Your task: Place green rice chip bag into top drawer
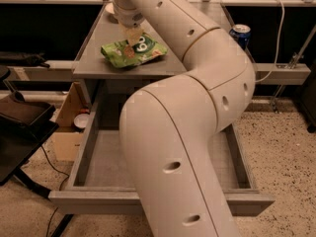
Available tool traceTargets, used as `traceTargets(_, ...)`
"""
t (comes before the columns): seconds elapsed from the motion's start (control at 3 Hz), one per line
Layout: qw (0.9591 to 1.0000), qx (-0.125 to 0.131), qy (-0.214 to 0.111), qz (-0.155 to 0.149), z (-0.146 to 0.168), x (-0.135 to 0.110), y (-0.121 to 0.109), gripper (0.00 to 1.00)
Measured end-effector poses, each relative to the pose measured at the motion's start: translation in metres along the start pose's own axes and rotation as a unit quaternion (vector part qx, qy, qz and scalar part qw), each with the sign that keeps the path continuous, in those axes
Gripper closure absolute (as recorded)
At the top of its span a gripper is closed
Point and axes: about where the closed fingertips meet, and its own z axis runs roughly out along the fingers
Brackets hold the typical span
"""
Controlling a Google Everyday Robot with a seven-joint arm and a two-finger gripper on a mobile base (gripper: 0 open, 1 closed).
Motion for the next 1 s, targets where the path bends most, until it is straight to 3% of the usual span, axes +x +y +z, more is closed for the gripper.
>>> traceTargets(0.33, 1.0, 0.0, 0.0, 0.0, 0.0, 0.0, 0.0, 0.22)
traceTargets(0.67, 0.9997, -0.005, -0.021, -0.012, 0.025, -0.013, -0.006, 0.0)
traceTargets(1.0, 0.9997, -0.005, -0.022, -0.013, 0.029, -0.013, -0.007, 0.0)
